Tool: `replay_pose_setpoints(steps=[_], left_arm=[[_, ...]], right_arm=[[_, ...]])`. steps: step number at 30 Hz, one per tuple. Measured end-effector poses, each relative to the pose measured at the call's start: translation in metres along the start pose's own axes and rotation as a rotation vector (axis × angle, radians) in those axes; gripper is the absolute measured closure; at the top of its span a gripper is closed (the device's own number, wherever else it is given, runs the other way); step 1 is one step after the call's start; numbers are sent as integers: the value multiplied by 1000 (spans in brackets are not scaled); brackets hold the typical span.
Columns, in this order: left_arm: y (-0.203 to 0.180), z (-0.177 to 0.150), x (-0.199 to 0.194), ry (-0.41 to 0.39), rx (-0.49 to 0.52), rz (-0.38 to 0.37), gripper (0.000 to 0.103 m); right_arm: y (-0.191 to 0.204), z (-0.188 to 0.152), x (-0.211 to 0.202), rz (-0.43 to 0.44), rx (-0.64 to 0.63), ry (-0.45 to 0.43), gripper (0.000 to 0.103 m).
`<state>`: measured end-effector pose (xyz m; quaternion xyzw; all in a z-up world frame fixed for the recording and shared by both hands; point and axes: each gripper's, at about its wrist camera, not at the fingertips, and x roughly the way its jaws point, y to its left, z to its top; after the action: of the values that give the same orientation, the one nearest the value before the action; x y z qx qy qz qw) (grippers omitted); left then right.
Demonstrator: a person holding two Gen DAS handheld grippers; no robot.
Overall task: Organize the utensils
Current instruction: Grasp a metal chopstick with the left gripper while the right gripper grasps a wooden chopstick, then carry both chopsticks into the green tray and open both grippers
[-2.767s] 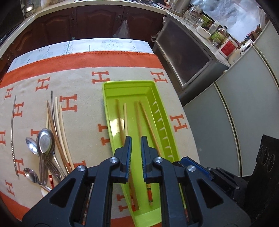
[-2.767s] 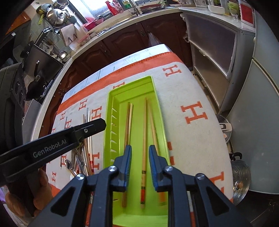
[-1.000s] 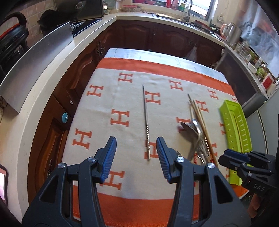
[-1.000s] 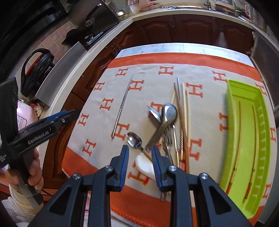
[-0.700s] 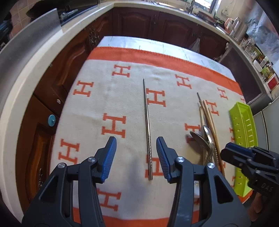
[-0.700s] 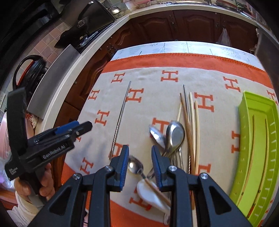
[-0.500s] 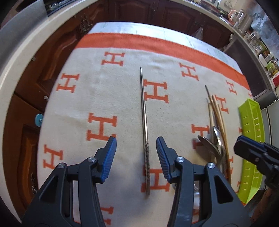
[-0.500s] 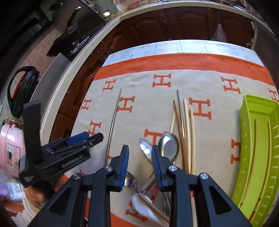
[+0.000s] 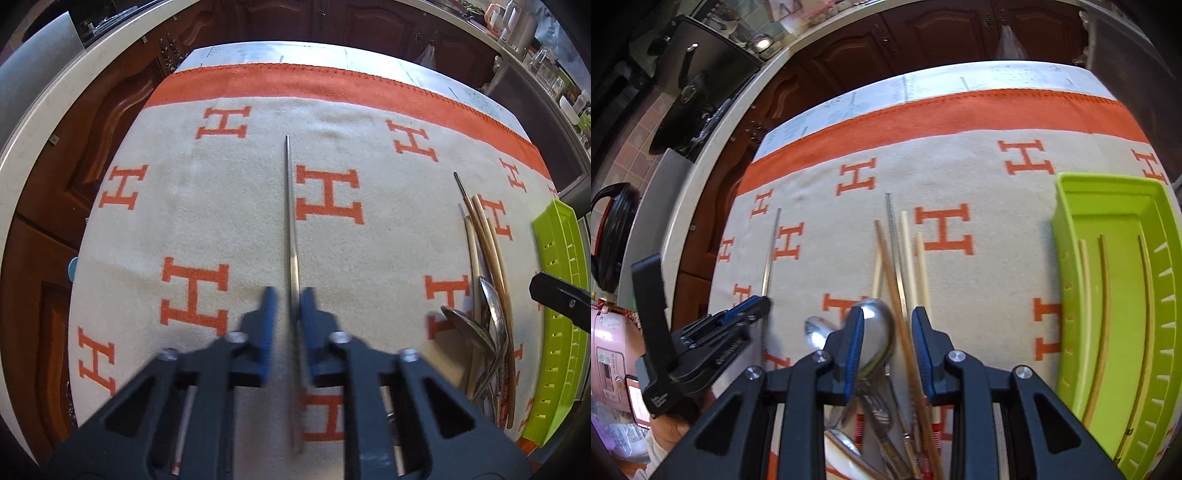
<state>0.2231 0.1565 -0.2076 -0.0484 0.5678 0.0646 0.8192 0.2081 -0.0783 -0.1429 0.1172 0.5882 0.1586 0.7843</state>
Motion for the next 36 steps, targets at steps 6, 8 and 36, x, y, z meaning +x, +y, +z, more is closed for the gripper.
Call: replay_pose_setpoints(steps=[6, 8, 36], left_arm=[[7, -6, -4, 13, -40, -34, 100], [10, -9, -6, 24, -54, -49, 100], [-6, -50, -66, 5, -19, -160, 100]], right_arm=[[-9, -4, 6, -32, -21, 47, 77], [-7, -9, 3, -31, -49, 52, 77], [-7, -77, -17, -53, -179, 28, 97]])
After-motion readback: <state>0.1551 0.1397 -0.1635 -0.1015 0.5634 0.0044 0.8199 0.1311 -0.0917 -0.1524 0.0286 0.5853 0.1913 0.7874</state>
